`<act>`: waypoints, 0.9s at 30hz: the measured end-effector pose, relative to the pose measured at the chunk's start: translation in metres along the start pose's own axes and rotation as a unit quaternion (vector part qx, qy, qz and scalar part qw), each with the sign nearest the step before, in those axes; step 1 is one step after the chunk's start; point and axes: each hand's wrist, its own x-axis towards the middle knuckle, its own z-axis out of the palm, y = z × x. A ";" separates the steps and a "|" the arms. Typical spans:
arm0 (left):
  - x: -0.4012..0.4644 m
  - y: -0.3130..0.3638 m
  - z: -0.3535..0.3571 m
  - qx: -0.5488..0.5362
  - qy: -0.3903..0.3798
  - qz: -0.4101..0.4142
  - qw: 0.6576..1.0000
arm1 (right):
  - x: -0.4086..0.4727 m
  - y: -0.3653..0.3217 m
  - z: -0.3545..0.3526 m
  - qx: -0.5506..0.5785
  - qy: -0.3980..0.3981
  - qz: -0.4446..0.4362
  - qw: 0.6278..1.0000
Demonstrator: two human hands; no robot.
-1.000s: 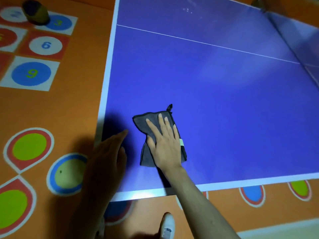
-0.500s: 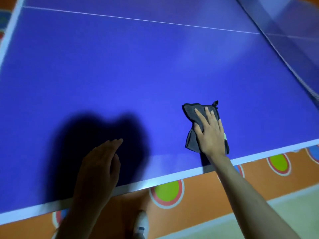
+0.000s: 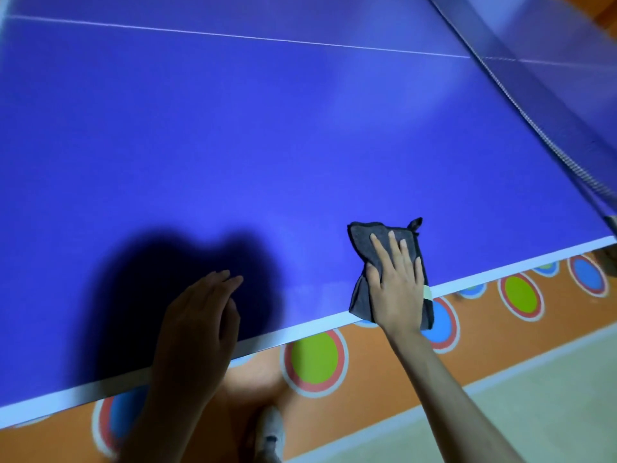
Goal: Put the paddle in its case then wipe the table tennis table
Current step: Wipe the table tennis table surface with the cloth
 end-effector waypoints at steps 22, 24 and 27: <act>-0.116 -0.237 -0.237 -0.003 0.151 -0.123 0.981 | -0.196 -0.429 0.059 0.028 -0.003 -0.127 0.992; -0.127 -0.254 -0.253 -0.003 0.148 -0.114 0.982 | -0.215 -0.468 0.064 0.058 -0.009 -0.143 0.988; -0.145 -0.274 -0.277 -0.001 0.159 -0.104 0.982 | -0.238 -0.517 0.068 0.108 -0.006 -0.148 0.983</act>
